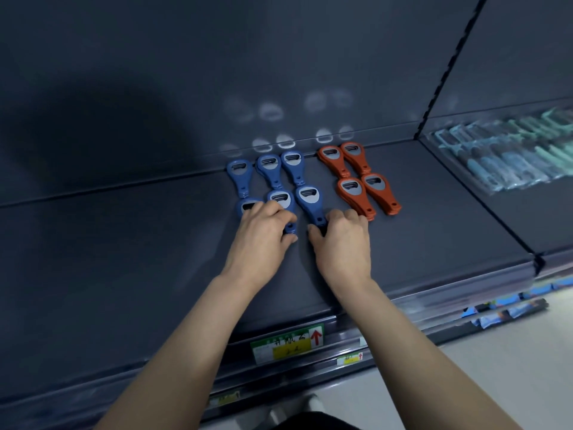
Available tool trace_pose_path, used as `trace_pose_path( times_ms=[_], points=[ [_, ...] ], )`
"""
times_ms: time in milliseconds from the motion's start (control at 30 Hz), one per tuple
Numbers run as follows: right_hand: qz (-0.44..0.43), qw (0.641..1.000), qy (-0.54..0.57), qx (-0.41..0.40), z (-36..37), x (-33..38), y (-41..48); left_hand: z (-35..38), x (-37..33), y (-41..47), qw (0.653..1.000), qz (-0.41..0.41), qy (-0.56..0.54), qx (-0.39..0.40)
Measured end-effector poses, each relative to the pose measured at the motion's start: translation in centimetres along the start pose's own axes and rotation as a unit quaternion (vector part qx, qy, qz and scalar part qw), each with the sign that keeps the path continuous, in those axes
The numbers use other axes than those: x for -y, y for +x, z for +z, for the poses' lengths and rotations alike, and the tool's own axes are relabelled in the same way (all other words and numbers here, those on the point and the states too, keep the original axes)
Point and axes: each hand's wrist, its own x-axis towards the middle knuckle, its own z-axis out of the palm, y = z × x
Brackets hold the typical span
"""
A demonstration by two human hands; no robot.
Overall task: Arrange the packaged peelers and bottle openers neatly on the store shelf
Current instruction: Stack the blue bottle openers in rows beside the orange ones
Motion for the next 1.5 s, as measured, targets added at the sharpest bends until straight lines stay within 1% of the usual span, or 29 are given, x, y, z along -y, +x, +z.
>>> trace_pose_path(
  times_ms=[67, 167, 367, 600, 700, 800, 900, 1000, 1167, 1300, 1400, 1500],
  points=[
    [0.003, 1.000, 0.002, -0.002, 0.1, 0.0, -0.1, -0.1, 0.1, -0.1, 1.000, 0.007, -0.005, 0.002],
    [0.013, 0.999, 0.039, -0.016, -0.3, -0.2, -0.3, -0.4, 0.3, -0.1, 1.000, 0.014, -0.024, -0.009],
    [-0.018, 0.990, 0.128, -0.050, -1.9, -1.3, 0.5, -0.9, 0.3, 0.1, 0.998, 0.010, -0.045, -0.031],
    [0.000, 0.991, 0.094, -0.094, -4.3, -5.0, 3.3, -0.1, -3.3, 0.2, 0.999, 0.029, -0.021, -0.021],
    [0.001, 0.994, 0.074, -0.083, -4.8, -6.8, 4.4, 0.5, -4.8, 0.6, 1.000, -0.007, -0.009, -0.022],
    [-0.020, 0.994, 0.081, -0.067, -5.1, -8.3, 5.1, 1.3, -6.3, 0.9, 0.999, -0.040, 0.001, -0.021],
    [-0.036, 0.994, 0.090, -0.050, -5.4, -9.6, 5.8, 2.1, -7.7, 1.1, 0.997, -0.069, -0.006, -0.039],
    [-0.041, 0.992, 0.115, -0.029, -5.6, -10.7, 6.3, 2.9, -9.4, 1.7, 0.995, -0.085, -0.023, -0.049],
    [-0.075, 0.988, 0.134, 0.001, -5.6, -12.4, 6.0, 4.7, -12.2, 2.5, 0.993, -0.096, -0.045, -0.054],
    [-0.091, 0.985, 0.147, 0.006, -6.0, -13.5, 5.9, 5.6, -13.2, 2.6, 0.989, -0.119, -0.044, -0.072],
    [-0.089, 0.985, 0.146, 0.015, -6.2, -14.2, 6.1, 5.9, -13.3, 2.4, 0.987, -0.134, -0.040, -0.073],
    [-0.084, 0.988, 0.122, 0.035, -6.2, -14.3, 6.2, 6.1, -13.3, 2.5, 0.983, -0.167, -0.039, -0.059]
  ],
)
